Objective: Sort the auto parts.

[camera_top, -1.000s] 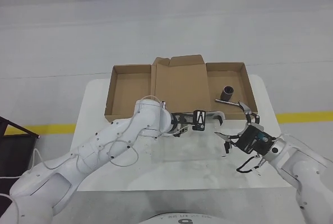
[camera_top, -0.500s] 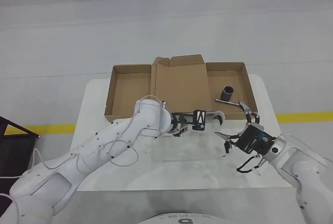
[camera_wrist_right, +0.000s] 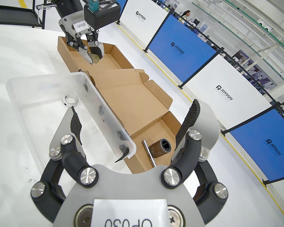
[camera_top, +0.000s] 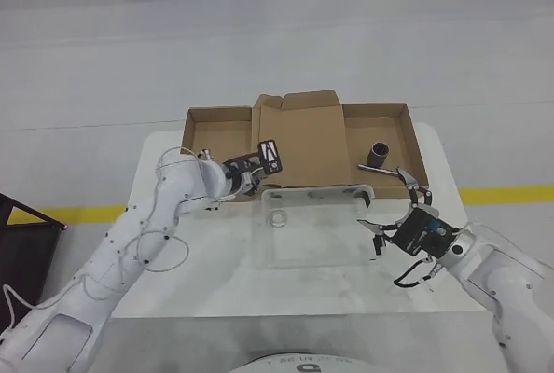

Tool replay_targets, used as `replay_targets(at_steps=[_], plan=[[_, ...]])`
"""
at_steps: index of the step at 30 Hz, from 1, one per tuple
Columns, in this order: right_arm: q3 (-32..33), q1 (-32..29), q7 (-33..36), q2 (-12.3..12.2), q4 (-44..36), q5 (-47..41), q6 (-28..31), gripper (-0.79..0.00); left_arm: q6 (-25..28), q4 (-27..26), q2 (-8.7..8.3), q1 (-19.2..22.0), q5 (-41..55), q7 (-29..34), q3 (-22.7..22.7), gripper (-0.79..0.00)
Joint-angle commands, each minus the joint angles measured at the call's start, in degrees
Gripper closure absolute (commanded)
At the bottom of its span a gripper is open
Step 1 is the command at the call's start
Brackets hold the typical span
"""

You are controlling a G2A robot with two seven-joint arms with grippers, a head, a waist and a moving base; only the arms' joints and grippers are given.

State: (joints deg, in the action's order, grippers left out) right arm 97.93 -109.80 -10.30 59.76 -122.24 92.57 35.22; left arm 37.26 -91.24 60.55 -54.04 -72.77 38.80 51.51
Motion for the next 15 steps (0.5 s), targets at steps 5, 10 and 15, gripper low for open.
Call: replay_targets(at_steps=[5,10,15], plan=[[0.00,0.00,0.00,0.00,0.00,0.01,0.00,-0.785,5.43,7.36,-1.73,-3.45,9.37,-11.56,9.24,0.000],[0.00,0.00,0.00,0.00,0.00,0.01,0.00,-0.785,9.07,10.59,-2.22,-3.34,13.56,-16.37,12.46,0.000],[0.00,0.00,0.00,0.00,0.00,0.01,0.00,-0.785,8.45,16.86,-1.70,-0.50,14.38,-18.09,11.72,0.000]])
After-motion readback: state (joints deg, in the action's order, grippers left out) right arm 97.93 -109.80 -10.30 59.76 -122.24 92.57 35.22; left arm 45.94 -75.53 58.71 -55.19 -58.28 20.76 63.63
